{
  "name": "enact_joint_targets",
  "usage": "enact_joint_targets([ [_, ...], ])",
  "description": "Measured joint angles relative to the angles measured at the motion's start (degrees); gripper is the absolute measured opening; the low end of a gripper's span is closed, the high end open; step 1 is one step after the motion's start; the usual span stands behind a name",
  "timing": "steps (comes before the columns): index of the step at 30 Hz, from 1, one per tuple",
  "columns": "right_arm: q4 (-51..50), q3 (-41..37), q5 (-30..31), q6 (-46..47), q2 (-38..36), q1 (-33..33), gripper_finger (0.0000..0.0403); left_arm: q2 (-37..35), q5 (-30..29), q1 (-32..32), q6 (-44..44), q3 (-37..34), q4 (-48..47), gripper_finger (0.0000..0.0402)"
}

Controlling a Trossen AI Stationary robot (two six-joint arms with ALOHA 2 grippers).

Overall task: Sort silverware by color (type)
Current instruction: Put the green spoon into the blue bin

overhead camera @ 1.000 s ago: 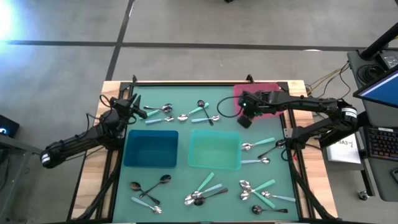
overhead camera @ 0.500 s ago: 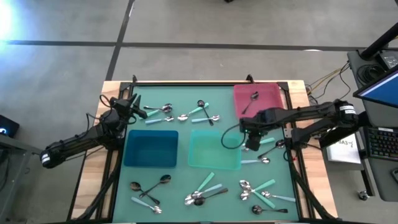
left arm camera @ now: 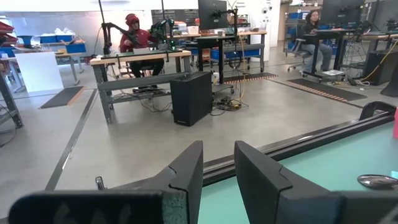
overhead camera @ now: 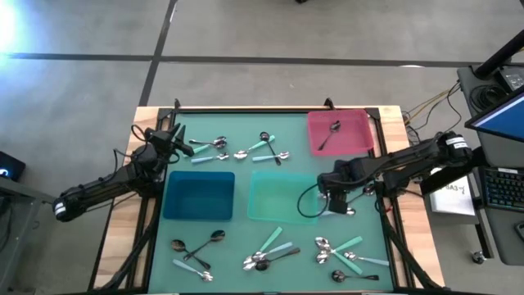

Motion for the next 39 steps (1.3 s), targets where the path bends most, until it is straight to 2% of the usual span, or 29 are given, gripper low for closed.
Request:
enact_joint_targets([
  [6, 3.4, -0.9, 0.1, -1.1, 0.0, 0.0, 0.0126, 0.0, 0.0, 0.0, 0.0, 0.0, 0.0, 0.0077],
  [11, 8.3, -4.4, 0.1, -0.7, 0.0, 0.0, 0.0119, 0.0, 0.0, 0.0, 0.0, 0.0, 0.0, 0.0077],
  [20, 10.9, -9.3, 0.1, -0.3, 0.0, 0.0, 0.0115, 0.0, 0.0, 0.0, 0.0, 0.0, 0.0, 0.0077],
  [33, 18.5, -13.5, 5.1, -0.8, -0.1, 0.0, 0.0106, 0.0, 0.0, 0.0, 0.0, 0.0, 0.0, 0.0077],
  [36, 19.2, -14.0, 5.0, -0.9, -0.1, 0.0, 0.0090, 0.0, 0.0, 0.0, 0.0, 0.0, 0.0, 0.0077],
  [39, 20.5, -15.0, 4.7, -0.7, -0.2, -0.1, 0.0058, 0.0, 0.0, 0.0, 0.0, 0.0, 0.0, 0.0077],
])
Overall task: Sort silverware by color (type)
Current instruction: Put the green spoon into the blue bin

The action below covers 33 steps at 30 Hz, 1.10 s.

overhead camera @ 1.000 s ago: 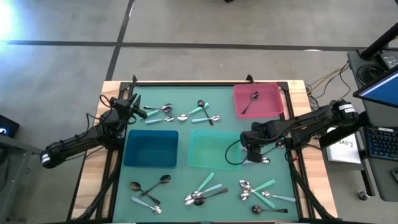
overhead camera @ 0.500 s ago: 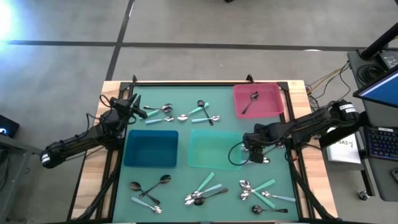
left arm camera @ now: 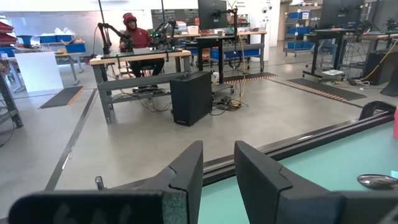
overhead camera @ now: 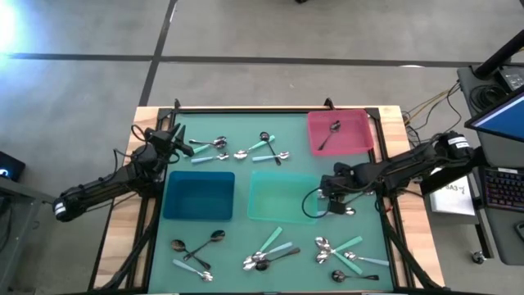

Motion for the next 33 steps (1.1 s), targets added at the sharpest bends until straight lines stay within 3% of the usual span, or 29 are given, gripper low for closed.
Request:
enact_joint_targets([
  [5, 0.5, -1.0, 0.9, 0.8, 0.0, 0.0, 0.0015, 0.0, 0.0, 0.0, 0.0, 0.0, 0.0, 0.0077],
  [20, 1.1, 2.0, 0.2, 3.3, 0.2, -0.1, 0.0008, 0.2, 0.2, 0.1, 0.4, 0.0, 1.0, 0.0077],
  [29, 0.9, 4.2, 1.3, 3.1, 0.1, -0.1, 0.0008, 0.9, 9.7, 0.0, -2.9, 0.0, 1.7, 0.0077],
  [33, 0.7, 5.1, 1.5, 3.0, 0.1, -0.1, 0.0008, 1.5, 16.4, 0.0, -3.4, 0.0, 8.0, 0.0077],
])
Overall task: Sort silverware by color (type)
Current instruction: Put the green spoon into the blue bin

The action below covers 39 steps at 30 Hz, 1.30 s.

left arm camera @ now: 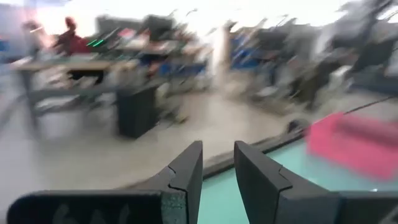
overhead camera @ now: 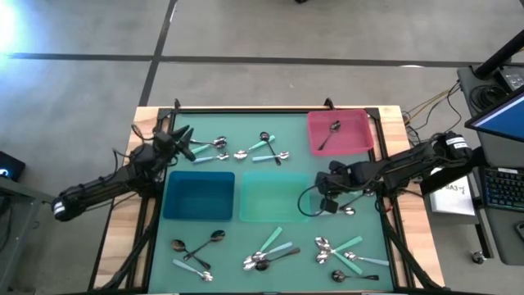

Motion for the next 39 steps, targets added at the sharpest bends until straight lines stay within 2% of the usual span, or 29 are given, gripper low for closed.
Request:
enact_joint_targets([
  [6, -0.3, 2.3, 2.0, -2.6, -1.5, -0.7, 0.0008, 2.7, 20.0, 0.0, -3.9, 0.0, 13.3, 0.0077],
  [8, -0.5, 3.8, 3.4, -4.1, -2.1, -1.3, 0.0008, 4.0, 23.0, 0.0, -6.9, 0.1, 13.9, 0.0077],
  [15, -1.6, 9.9, 6.2, -10.6, -5.0, -3.3, 0.0008, 11.8, 21.6, -0.4, -14.6, 0.1, 13.9, 0.0077],
  [19, 7.7, 11.7, 6.2, -15.4, -6.1, -4.6, 0.0008, 17.7, 22.9, -2.3, -16.9, 0.1, 16.4, 0.0077],
  [23, 19.3, 12.3, 6.0, -20.7, -6.1, -5.3, 0.0008, 24.3, 22.6, -5.4, -17.6, 0.1, 22.8, 0.0077],
  [31, 34.0, 11.7, 6.0, -26.0, -5.6, -6.0, 0.0008, 39.5, 22.5, -10.6, -14.4, 0.2, 41.9, 0.0077],
  [35, 42.0, 11.4, 5.5, -26.3, -4.5, -6.0, 0.0008, 47.3, 22.9, -12.2, -12.5, 4.4, 42.3, 0.0077],
  [39, 46.8, 11.6, 4.0, -27.0, -1.9, -6.0, 0.0008, 56.6, 25.4, -14.8, -6.2, 12.0, 41.3, 0.0077],
])
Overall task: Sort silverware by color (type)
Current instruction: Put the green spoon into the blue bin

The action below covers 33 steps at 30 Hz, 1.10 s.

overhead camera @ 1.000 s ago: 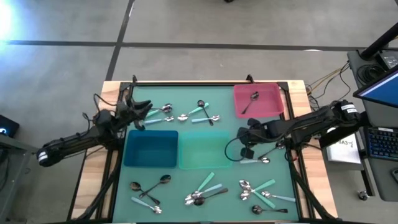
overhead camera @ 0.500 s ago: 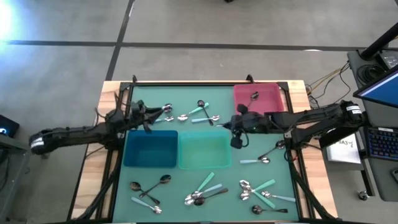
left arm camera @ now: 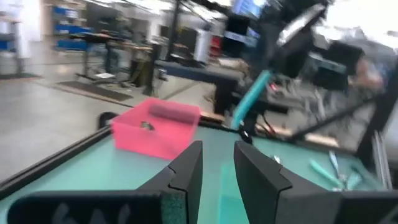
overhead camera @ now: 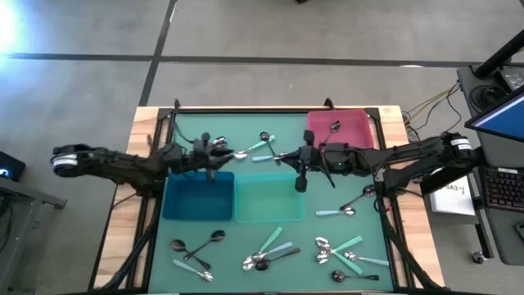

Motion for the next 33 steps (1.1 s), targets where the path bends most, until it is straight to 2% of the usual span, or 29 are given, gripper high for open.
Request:
enact_joint_targets([
  [5, 2.0, 1.1, 0.0, -0.3, 1.6, 0.0, 0.0008, 8.8, -1.1, -1.2, 4.3, 9.1, -6.7, 0.0076],
  [9, 4.3, 1.6, 0.0, -0.8, 1.9, 0.0, 0.0008, 13.5, 2.2, -1.8, 5.7, 13.9, -6.6, 0.0076],
  [15, 9.6, 1.7, 0.0, -2.2, 2.2, 0.0, 0.0008, 19.2, 2.3, -3.6, 7.3, 20.5, -5.8, 0.0076],
  [17, 10.7, 1.7, -0.1, -2.2, 2.7, 0.0, 0.0008, 20.6, 2.2, -4.1, 7.6, 21.7, -5.8, 0.0076],
  [22, 11.8, 1.8, -1.5, -1.6, 3.8, 0.0, 0.0008, 24.2, 2.0, -5.5, 8.2, 23.8, 2.4, 0.0075],
  [33, 15.0, 1.7, -1.6, -1.6, 6.9, 0.0, 0.0008, 28.4, 2.1, -6.5, 8.4, 26.9, 2.5, 0.0075],
])
